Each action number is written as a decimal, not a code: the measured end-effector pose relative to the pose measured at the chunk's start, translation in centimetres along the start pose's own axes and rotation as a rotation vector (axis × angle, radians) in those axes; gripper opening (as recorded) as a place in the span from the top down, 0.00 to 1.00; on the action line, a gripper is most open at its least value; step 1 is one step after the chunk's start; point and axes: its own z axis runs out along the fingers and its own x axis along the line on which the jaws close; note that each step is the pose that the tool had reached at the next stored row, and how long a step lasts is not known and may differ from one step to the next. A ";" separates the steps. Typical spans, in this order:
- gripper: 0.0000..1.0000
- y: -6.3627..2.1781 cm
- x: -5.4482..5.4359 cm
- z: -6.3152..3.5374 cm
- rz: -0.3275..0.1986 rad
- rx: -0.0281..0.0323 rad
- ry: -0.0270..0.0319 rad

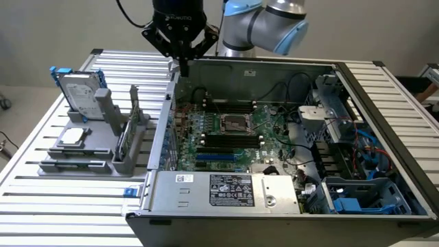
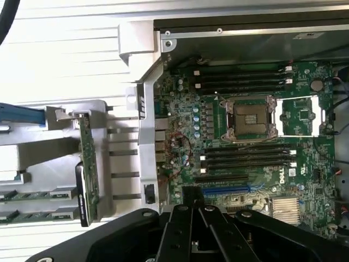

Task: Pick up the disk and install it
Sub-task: 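Reach for the disk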

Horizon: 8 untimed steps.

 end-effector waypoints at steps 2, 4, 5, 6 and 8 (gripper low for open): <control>0.89 -0.01 0.9 -0.02 0.000 0.0001 0.0002; 0.89 0.00 1.8 -0.04 0.000 0.0001 0.0002; 0.89 0.01 2.3 -0.04 0.000 0.0000 0.0002; 0.89 0.05 2.7 -0.05 0.000 0.0001 0.0002; 0.89 0.24 3.6 -0.06 0.000 0.0000 0.0002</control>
